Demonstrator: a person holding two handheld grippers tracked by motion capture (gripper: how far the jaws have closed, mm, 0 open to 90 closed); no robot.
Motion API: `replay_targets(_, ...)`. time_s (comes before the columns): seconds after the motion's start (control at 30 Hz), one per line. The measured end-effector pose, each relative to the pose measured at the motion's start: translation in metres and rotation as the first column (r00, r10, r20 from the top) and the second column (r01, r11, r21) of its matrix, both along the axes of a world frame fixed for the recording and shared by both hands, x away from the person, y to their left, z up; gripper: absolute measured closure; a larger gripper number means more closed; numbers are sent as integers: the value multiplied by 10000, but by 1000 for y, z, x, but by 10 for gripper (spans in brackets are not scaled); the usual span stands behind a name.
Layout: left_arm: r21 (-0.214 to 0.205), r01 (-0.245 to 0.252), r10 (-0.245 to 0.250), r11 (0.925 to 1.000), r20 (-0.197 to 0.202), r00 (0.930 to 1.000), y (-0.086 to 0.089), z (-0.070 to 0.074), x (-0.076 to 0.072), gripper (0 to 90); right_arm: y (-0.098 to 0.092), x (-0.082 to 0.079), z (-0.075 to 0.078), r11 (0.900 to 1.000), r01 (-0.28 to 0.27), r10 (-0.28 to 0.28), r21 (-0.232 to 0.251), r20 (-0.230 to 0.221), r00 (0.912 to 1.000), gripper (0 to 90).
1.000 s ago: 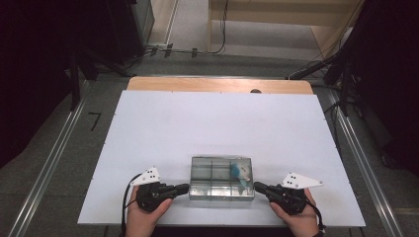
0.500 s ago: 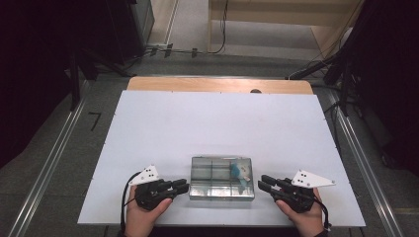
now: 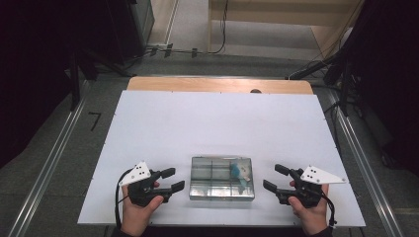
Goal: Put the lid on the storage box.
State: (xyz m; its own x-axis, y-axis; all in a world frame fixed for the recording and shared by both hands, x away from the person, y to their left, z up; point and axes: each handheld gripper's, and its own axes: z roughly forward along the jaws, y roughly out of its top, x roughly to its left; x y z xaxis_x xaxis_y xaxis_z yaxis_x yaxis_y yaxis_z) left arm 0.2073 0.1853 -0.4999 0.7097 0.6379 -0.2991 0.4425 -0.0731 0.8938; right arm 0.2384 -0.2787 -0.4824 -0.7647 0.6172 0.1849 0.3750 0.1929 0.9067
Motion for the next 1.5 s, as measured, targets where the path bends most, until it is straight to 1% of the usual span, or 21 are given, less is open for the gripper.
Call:
replay_targets(0.13,48,-54,54,10000,110,9999,4,1,1,299,-4,2,0,10000,80,-80,37,20,10000,157)
replay_targets(0.33,154,-90,86,9998,251,9996,7,1,3,270,-10,5,0,9997,222,-222,32,71,9997,131)
replay_targets(0.43,127,-172,169,9998,250,9995,10,1,3,248,-13,7,0,9995,314,-314,23,98,9995,108)
replay_targets(0.5,91,-128,125,9999,267,9996,12,1,4,232,-15,8,0,9995,331,-331,18,98,9994,88)
replay_targets(0.53,80,-164,162,9998,272,9995,13,1,4,214,-16,8,0,9995,327,-327,25,108,9994,87)
replay_targets(0.6,28,-179,178,9998,320,9993,16,1,5,212,-18,9,0,9992,393,-393,5,112,9992,85)
replay_targets(0.67,-29,-198,199,9998,326,9993,18,1,5,179,-21,10,0,9990,456,-456,26,116,9989,83)
replay_targets(0.7,-85,-202,205,9998,320,9993,20,1,5,179,-22,10,0,9988,496,-496,11,102,9987,83)
replay_targets(0.77,-113,-239,242,9997,314,9992,22,1,6,155,-24,11,-1,9985,540,-539,-8,115,9985,80)
replay_targets(0.87,-123,-283,287,9995,319,9991,26,1,7,148,-27,12,-1,9982,602,-601,-68,166,9981,75)
replay_targets(0.93,-142,-264,269,9995,344,9990,28,1,7,112,-29,13,-1,9980,633,-632,-56,172,9979,69)
replay_targets(1.03,-176,-259,265,9995,357,9990,31,1,8,88,-33,14,-1,9977,675,-673,-59,174,9976,56)
replay_targets(1.13,-168,-311,317,9994,391,9987,35,1,9,88,-37,15,-1,9972,744,-744,-25,197,9970,55)
replay_targets(1.2,-111,-382,386,9992,405,9984,37,2,9,87,-40,16,-1,9971,765,-765,22,197,9969,24)
replay_targets(1.33,-127,-446,451,9989,431,9981,43,1,11,87,-46,18,-1,9961,881,-881,35,172,9960,11)
replay_targets(1.5,-129,-539,544,9985,410,9977,49,1,13,87,-54,20,-2,9941,1082,-1081,-57,154,9940,7)
